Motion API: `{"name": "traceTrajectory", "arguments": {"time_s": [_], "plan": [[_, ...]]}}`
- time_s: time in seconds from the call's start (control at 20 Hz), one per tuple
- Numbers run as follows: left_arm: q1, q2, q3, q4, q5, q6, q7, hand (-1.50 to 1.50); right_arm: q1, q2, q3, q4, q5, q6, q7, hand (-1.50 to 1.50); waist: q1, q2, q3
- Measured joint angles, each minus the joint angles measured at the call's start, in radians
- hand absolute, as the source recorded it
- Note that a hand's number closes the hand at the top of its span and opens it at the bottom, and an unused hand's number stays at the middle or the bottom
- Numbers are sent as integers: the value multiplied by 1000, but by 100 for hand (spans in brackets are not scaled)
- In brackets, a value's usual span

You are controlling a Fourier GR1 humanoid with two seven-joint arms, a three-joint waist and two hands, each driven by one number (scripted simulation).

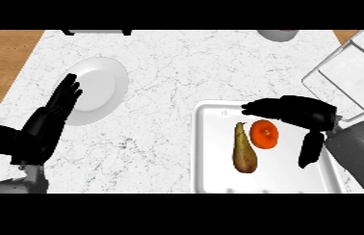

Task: Pick the squash from the tray and place it in the tiered shelf

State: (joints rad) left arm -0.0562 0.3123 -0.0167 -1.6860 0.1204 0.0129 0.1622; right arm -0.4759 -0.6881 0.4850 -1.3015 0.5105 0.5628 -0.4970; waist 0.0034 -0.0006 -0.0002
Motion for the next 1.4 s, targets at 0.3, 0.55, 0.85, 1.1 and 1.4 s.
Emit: {"name": "traceTrajectory", "arguments": {"time_s": [0.3, 0.55, 0.85, 1.1, 1.4], "plan": [[-10, -29, 8, 16, -28, -7, -5, 0, 17, 30, -8, 2, 116, 11, 11, -150, 0, 1, 0], [4, -35, 19, -1, -31, -25, -2, 0, 29, 62, -11, 15, 231, -50, 28, -150, 1, 0, 0], [1, -59, 20, -9, -60, -27, 10, 0, 17, 89, -47, 35, 328, -13, 44, -150, 0, 0, 0], [-8, -66, 42, 8, -69, -47, 3, 0, 10, 125, -71, 92, 405, -4, 16, -150, 1, 1, 0], [8, -86, 47, -16, -80, -60, 12, 0, 7, 155, -89, 162, 489, -23, -30, -150, 2, 1, 0]]}}
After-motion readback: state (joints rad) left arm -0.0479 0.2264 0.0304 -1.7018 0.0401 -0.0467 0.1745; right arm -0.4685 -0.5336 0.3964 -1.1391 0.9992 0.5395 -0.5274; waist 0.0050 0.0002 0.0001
